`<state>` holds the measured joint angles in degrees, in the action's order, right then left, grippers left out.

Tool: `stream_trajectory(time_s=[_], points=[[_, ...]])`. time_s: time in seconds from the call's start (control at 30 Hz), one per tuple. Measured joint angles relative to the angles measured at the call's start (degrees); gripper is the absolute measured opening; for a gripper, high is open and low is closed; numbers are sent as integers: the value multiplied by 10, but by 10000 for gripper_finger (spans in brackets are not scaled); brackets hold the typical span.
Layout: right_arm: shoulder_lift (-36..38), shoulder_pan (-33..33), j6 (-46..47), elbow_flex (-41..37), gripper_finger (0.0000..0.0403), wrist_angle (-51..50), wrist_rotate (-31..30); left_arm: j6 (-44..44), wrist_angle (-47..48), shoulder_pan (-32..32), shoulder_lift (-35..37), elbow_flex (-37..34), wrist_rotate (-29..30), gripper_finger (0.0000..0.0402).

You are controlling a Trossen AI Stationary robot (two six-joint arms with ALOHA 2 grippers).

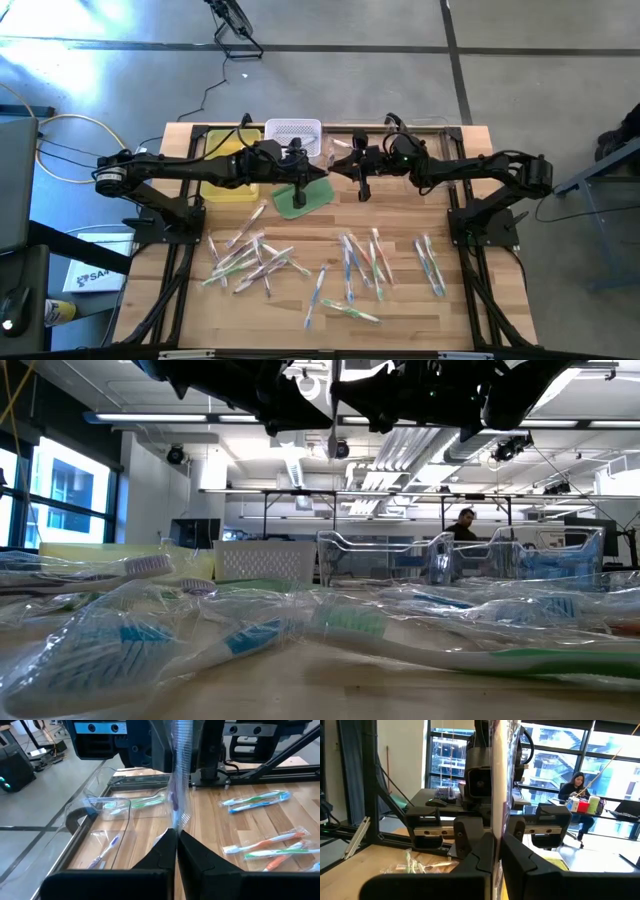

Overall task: Pick & Place Toothbrushes
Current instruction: Put the violet toothbrush into the left transparent bin

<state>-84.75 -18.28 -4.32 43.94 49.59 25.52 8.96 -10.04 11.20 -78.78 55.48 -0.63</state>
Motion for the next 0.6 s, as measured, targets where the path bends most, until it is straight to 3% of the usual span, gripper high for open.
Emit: stream_trajectory(time_s=[0.33,0.6], points=[[0,-1,0,0,9,0,4,60,-1,1,0,0,5,107],[0,-19,17,0,9,-1,4,73,-2,1,0,0,4,125]])
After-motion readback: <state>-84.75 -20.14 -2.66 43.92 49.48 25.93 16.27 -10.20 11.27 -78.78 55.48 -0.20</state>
